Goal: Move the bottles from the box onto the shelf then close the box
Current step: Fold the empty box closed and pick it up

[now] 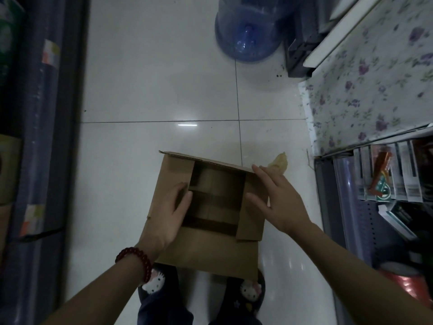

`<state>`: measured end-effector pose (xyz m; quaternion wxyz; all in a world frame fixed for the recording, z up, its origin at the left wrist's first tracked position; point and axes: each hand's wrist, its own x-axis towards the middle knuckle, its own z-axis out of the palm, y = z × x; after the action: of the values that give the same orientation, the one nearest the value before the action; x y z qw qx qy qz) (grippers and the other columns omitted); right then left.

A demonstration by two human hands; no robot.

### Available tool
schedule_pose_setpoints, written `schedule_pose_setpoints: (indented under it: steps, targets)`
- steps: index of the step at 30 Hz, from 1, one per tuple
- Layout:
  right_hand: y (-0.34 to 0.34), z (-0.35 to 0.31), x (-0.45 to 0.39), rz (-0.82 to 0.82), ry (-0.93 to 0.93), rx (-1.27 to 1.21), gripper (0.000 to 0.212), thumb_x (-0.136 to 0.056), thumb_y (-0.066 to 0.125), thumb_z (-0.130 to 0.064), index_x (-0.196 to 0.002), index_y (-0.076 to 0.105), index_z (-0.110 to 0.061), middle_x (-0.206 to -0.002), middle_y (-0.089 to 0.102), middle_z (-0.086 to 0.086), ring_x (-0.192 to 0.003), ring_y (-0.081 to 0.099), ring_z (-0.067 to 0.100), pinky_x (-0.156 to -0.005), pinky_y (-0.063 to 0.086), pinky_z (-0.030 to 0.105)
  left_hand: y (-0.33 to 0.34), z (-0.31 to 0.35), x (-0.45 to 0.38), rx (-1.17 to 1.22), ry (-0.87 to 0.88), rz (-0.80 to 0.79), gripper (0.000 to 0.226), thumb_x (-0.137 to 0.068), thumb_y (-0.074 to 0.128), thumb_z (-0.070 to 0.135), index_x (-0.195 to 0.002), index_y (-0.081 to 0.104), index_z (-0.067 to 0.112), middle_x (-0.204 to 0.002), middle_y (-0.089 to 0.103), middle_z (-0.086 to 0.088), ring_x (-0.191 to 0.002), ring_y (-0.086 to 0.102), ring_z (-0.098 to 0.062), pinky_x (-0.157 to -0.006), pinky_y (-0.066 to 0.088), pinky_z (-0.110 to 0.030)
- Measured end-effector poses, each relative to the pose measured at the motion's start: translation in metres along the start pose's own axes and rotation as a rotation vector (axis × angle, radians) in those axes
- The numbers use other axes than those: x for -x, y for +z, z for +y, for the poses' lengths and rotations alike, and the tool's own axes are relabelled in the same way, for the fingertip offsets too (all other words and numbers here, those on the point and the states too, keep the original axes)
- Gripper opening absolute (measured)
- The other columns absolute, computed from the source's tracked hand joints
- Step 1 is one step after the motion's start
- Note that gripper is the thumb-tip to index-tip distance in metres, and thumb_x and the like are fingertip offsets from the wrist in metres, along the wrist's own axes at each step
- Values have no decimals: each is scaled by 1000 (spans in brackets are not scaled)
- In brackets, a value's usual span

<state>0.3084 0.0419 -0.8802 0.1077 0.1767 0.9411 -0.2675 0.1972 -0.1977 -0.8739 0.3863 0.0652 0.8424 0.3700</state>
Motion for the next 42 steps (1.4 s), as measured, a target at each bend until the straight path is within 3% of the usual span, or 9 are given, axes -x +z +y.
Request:
schedule_pose_setpoints:
  steps: [7, 12, 15, 20, 24, 28, 30, 35, 42]
  targets:
    - [29, -17, 33, 16, -10, -84, 80, -86, 32, -69, -150, 22, -22, -154, 29, 0, -141, 26, 17, -116, 25, 40, -7, -12, -4, 178, -166, -182, 59, -93, 24, 60, -147, 26, 34, -151, 34, 6, -137, 34, -17, -116, 23, -38]
    - [67, -17, 48, -206, 150, -57, 91, -77, 11, -81, -151, -6, -31, -158, -14, -10, -142, -15, 6, -118, -5, 41, -12, -22, 3, 140, -113, -154, 34, -97, 24, 53, -129, 37, 50, -137, 39, 17, -129, 36, -8, -105, 22, -25]
    - [73, -19, 44, -204, 197, -69, 85, -82, 13, -77, -151, -4, -30, -153, -17, -13, -142, -15, 6, -114, -10, 37, -20, -22, 10, 155, -130, -130, 38, -87, 25, 69, -122, 36, 58, -127, 40, 20, -118, 39, -6, -100, 25, -26]
    - [63, -15, 24, -232, 206, 24, 83, -82, 3, -73, -151, -5, -27, -150, -20, -11, -143, -16, 9, -115, -9, 41, -28, -20, 7, 197, -190, -138, 73, -81, 28, 72, -143, 34, 35, -132, 44, 11, -112, 45, -12, -97, 29, -28]
    - [60, -5, 3, -192, 250, 79, 80, -88, 10, -68, -152, -8, -24, -161, -11, -1, -148, -11, 19, -117, -6, 46, -25, -5, -11, 191, -159, -188, 66, -87, 29, 68, -145, 27, 36, -145, 40, 6, -121, 42, -12, -99, 27, -27]
    - [57, 1, -14, -115, 293, 62, 79, -91, 16, -66, -152, -7, -21, -161, -9, 4, -148, -11, 24, -118, -4, 46, -17, 12, -32, 217, -105, -214, 58, -90, 30, 64, -142, 29, 38, -130, 43, 8, -122, 43, -15, -97, 27, -28]
    - [55, 0, -20, -73, 305, 22, 77, -93, 20, -61, -152, -4, -18, -161, -8, 5, -148, -11, 25, -118, -5, 43, -16, 13, -37, 140, -56, -255, 49, -89, 33, 65, -133, 34, 42, -126, 41, 12, -119, 42, -12, -97, 28, -29]
    - [55, -8, -16, -31, 321, -28, 75, -95, 25, -57, -152, -1, -16, -161, -6, 6, -148, -11, 25, -119, -5, 39, -15, -8, -47, -332, 134, -393, 115, -58, 63, 77, -150, 7, 36, -160, -3, 10, -148, 4, -15, -119, 15, -48]
    - [50, -11, -16, -30, 323, -57, 74, -95, 24, -57, -152, 2, -16, -162, -3, 6, -148, -8, 25, -120, -3, 40, -8, -24, -39, -829, 381, -567, 125, -53, 74, 70, -139, -17, 54, -156, -28, 0, -141, -29, -29, -115, -8, -54]
